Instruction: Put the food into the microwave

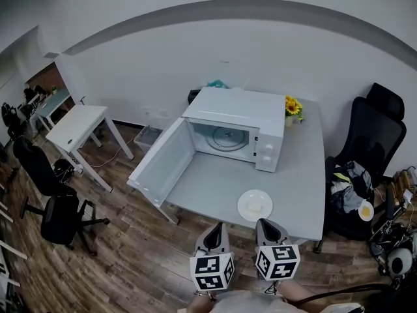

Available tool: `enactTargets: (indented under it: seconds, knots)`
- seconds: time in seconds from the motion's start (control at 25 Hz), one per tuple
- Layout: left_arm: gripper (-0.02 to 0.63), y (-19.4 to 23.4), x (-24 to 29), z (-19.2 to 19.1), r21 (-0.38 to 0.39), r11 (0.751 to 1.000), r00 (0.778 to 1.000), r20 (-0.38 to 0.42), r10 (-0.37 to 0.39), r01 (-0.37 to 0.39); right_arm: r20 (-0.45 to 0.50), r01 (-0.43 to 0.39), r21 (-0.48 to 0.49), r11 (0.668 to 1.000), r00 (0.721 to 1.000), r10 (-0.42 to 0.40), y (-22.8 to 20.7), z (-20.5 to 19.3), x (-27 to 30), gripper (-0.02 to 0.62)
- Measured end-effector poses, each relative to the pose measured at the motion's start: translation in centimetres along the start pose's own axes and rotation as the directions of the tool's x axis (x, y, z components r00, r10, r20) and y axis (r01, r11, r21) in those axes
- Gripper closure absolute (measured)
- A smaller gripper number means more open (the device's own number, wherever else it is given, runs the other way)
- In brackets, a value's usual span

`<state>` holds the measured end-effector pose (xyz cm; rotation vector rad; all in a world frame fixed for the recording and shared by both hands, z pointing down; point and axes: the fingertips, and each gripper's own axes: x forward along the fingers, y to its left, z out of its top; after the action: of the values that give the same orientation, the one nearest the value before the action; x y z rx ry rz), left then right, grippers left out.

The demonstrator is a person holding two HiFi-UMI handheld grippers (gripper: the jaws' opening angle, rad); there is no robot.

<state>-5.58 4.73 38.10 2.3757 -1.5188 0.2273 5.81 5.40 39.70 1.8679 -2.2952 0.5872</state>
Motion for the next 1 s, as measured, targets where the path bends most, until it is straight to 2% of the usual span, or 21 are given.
enactTargets:
  seconds: [0.48, 1.0]
  knots:
    - [0.604, 4.7, 7.1, 3.4, 0.012, 0.999, 0.999, -0.018, -0.049, 0.049, 0.006, 0.036, 0.010, 0.999, 0.999, -0.036, 0.4, 3.6, 8.4, 0.580]
    - [0.604, 8.0, 11.1, 4.6, 0.009, 0.997, 0.996, -0.036, -0.081, 0.082, 0.002, 0.073, 0.032, 0.997, 0.997, -0.073, 0.8, 4.8, 13.0, 0.580]
